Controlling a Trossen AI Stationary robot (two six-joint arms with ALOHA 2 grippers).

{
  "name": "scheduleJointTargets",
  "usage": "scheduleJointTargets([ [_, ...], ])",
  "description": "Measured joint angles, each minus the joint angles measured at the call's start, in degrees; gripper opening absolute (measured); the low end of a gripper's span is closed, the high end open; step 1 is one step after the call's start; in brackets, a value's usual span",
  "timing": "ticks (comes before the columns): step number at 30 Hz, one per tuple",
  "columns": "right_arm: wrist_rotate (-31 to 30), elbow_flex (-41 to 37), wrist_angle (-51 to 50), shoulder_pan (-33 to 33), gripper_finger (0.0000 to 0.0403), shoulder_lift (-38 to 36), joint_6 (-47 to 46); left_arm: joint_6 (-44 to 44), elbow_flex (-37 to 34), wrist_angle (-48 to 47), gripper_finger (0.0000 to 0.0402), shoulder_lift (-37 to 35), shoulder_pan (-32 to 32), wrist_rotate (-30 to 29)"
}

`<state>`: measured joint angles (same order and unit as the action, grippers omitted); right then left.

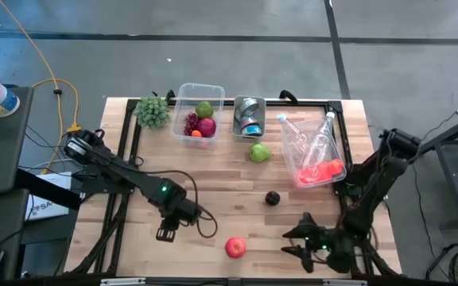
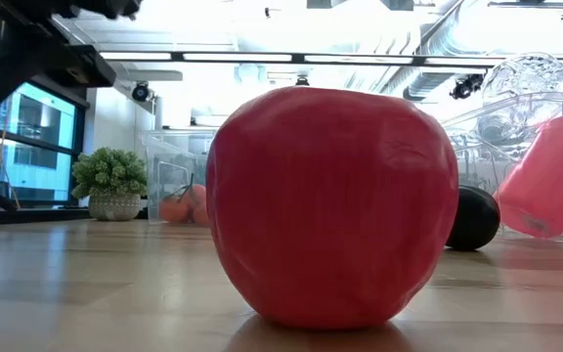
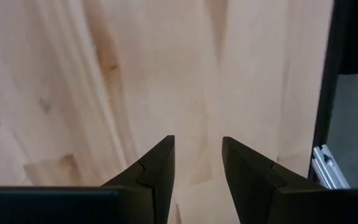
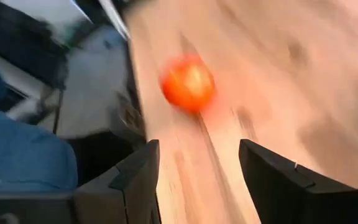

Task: Pick & Place Food Item
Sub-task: Adjust the right transparent bin on the table

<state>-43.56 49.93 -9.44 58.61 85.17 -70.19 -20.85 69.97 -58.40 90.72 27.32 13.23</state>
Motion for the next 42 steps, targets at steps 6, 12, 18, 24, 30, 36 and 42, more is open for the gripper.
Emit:
scheduleJointTargets([
  [6,6.39,-0.04,-2.74,-0.96,0.02,5.08,-15.3,2.78,0.0,4.06,0.0127,0.0,2.01,0.02],
  [12,4.68,-0.04,-0.35,-1.7,0.0202,7.69,-15.24,5.74,0.0,7.95,0.0127,0.0,2.65,0.02],
  [18,3.6,-0.02,2.31,-2.14,0.0211,9.63,-11.98,5.35,0.0,8.34,0.0127,0.0,2.63,0.04],
  [24,6.03,-0.02,2.27,-2.29,0.0262,11.84,-15.65,3.74,0.0,8.32,0.0127,0.0,2.64,0.08],
  [30,7.01,-0.02,2.04,-5.18,0.0315,14.61,-19.18,7.41,0.0,8.3,0.0127,0.0,4.39,0.31],
  [36,10.05,-0.04,6.21,-7.89,0.0347,16.24,-21.5,9.45,0.0,8.79,0.0127,0.02,6.12,0.11],
  [42,14.88,-0.04,6.74,-9.47,0.0351,16.37,-21.77,11.21,0.0,8.77,0.0127,0.02,8.12,-2.31],
])
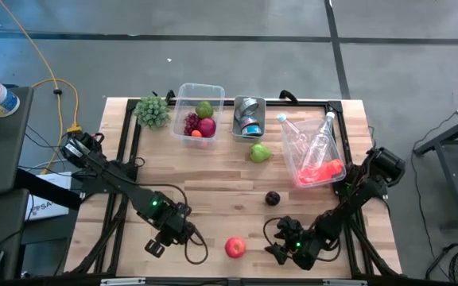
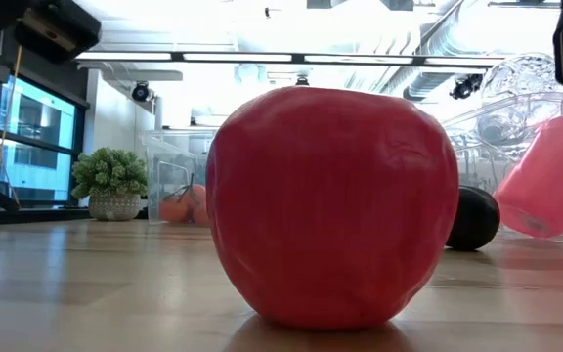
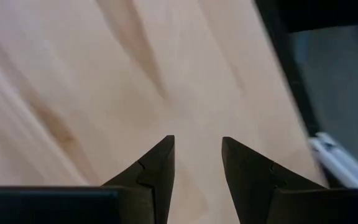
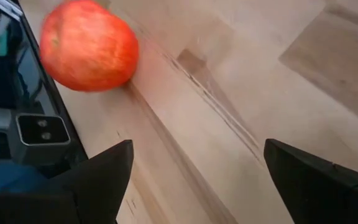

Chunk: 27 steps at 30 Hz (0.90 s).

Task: Pick & Place Food Item
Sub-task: Adjust the right transparent bin on the table

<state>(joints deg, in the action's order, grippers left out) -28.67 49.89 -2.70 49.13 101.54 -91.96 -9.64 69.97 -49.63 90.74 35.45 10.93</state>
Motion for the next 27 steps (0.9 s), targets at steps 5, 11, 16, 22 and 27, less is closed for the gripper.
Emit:
scheduleJointTargets([
  [5,5.57,0.0,-0.06,-0.91,0.034,0.0,-0.02,1.34,0.0,0.0,0.0127,0.0,0.7,-5.54],
  [11,8.01,0.0,-0.07,-1.71,0.0322,0.0,0.11,2.79,0.0,0.0,0.0127,0.0,-2.07,-6.33],
  [16,7.45,0.0,0.68,-1.67,0.0314,0.0,0.54,2.83,0.0,0.0,0.0127,0.02,-4.2,-4.19],
  [22,2.94,0.0,5.64,-1.99,0.0313,0.0,13.44,2.32,0.0,0.0,0.0127,0.02,-4.52,-4.0],
  [27,-10.51,0.02,15.42,-2.22,0.0313,0.91,20.14,2.3,-0.06,-0.01,0.0127,0.02,-4.42,-7.03],
])
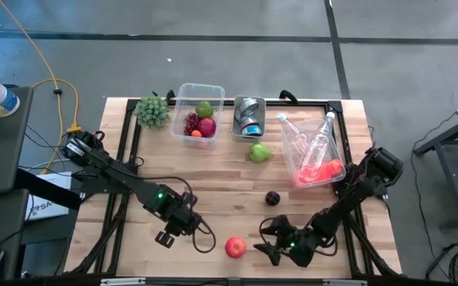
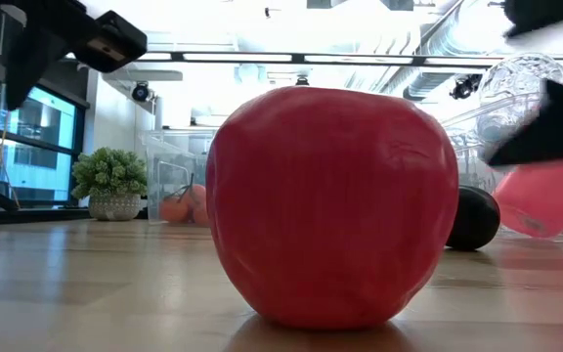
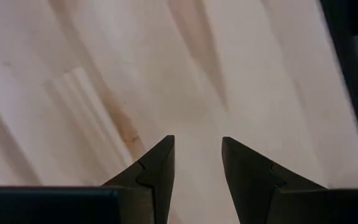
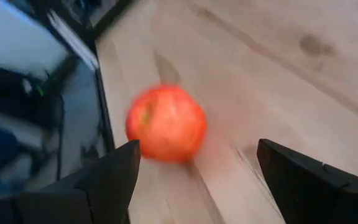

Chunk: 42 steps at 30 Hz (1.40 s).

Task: Pick & Place Food Item
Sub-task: Adjust the right transparent bin on the table

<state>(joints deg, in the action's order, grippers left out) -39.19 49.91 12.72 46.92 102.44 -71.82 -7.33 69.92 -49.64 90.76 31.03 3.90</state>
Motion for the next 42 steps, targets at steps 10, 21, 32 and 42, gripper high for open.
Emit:
scheduleJointTargets([
  [10,-7.09,0.0,0.49,0.04,0.0325,1.1,1.02,1.26,-0.08,1.04,0.0127,0.0,-3.27,-1.83],
  [21,-10.14,0.0,-1.66,-0.15,0.0332,1.09,-0.04,0.14,-0.08,3.71,0.0127,0.0,-9.08,4.98],
  [32,-6.9,-0.02,-18.56,2.96,0.0299,-5.6,-4.49,0.19,-0.08,5.6,0.0127,0.0,-9.22,5.03],
  [42,0.09,-0.02,-17.0,0.71,0.0288,-7.52,4.17,-0.06,-0.1,6.46,0.0127,0.0,-5.98,5.04],
])
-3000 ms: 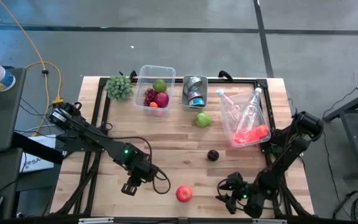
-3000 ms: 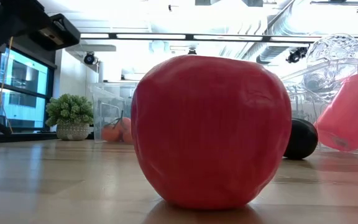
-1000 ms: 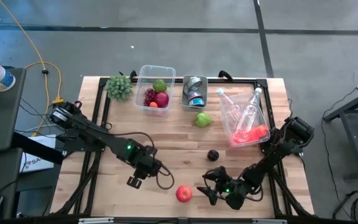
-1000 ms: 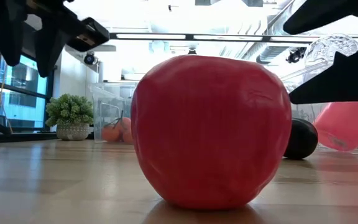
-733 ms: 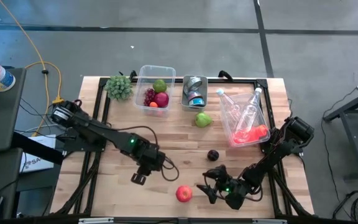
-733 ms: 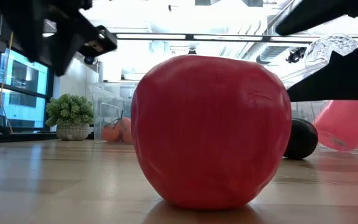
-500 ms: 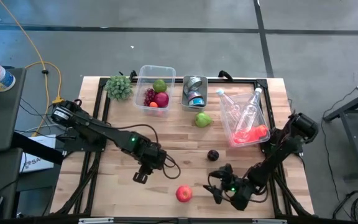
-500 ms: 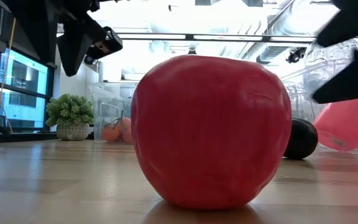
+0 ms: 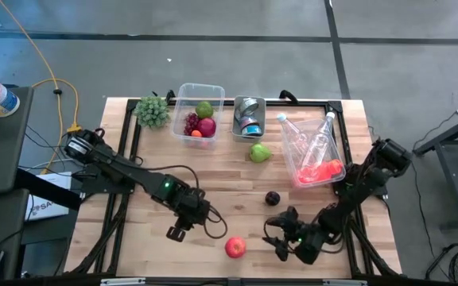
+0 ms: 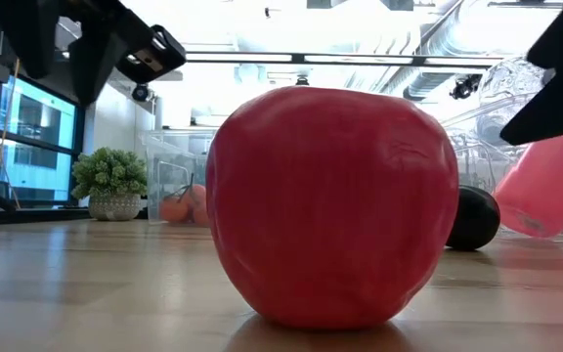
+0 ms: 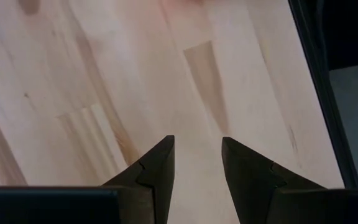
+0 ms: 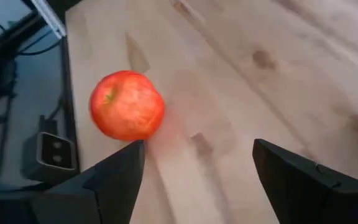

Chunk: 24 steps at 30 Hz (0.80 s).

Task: Pick & Place Food Item
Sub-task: Adjust the right transparent bin on the table

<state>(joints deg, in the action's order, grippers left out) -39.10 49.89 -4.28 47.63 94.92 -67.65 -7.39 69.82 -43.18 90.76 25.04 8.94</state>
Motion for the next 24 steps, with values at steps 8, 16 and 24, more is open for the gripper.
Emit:
scheduleJointTargets([
  [8,6.56,0.0,1.19,-1.63,0.0316,0.5,0.71,-2.1,0.0,0.44,0.0127,0.0,1.39,-2.09],
  [16,8.0,0.0,1.33,-1.63,0.036,0.5,1.48,-2.48,0.0,0.61,0.0127,0.0,0.99,-2.47],
  [24,5.12,0.09,-8.95,-0.61,0.0376,-3.62,4.76,-1.66,0.0,1.05,0.0127,0.0,0.96,-3.34],
])
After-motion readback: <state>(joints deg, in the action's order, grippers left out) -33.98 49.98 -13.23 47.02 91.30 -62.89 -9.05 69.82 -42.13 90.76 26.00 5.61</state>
